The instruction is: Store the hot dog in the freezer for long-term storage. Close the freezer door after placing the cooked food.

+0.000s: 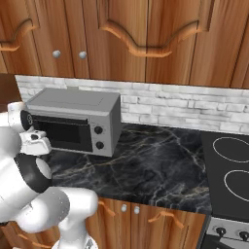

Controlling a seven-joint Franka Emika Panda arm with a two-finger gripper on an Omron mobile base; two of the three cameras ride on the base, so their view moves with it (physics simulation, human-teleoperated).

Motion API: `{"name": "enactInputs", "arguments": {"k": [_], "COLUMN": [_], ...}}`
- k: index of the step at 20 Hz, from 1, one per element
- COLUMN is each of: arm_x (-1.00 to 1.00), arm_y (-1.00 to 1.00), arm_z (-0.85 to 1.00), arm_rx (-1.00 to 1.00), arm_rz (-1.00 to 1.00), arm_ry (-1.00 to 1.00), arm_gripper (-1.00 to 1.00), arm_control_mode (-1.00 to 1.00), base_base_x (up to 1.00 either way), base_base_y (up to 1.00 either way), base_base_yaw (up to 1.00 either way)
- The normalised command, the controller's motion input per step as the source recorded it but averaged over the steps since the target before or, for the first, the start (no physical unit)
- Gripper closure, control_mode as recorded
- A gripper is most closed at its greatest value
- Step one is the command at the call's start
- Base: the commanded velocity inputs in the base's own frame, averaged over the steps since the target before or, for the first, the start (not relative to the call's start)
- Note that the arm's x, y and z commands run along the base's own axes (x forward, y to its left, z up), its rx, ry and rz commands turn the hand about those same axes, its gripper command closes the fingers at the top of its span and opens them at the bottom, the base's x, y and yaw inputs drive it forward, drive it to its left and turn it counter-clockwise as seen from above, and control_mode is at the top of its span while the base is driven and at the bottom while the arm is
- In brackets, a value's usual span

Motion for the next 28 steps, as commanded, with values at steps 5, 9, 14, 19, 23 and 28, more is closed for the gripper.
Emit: {"name": "enactInputs", "arguments": {"k": [5, 9, 14, 19, 23, 28], "arm_x": [-0.48, -0.42, -0.17, 0.00, -0.42, -0.69], "arm_y": [-1.00, -1.00, -1.00, -1.00, -0.72, -0.12], "arm_z": [0.46, 0.70, 0.62, 0.33, 0.47, 0.51], "arm_rx": [0.00, 0.01, 0.00, 0.01, 0.06, 0.03], "arm_rz": [-0.15, -0.15, -0.11, 0.00, 0.00, 0.00], "arm_ry": [0.09, 0.13, 0.10, 0.00, 0.00, 0.00], "arm_gripper": [1.00, 1.00, 1.00, 1.00, 1.00, 1.00], "arm_control_mode": [-1.00, -1.00, -1.00, -1.00, -1.00, -1.00], "base_base_x": [0.00, 0.00, 0.00, 0.00, 0.00, 0.00], "base_base_y": [0.00, 0.00, 0.00, 0.00, 0.00, 0.00], "base_base_yaw": [0.00, 0.00, 0.00, 0.00, 0.00, 0.00]}}
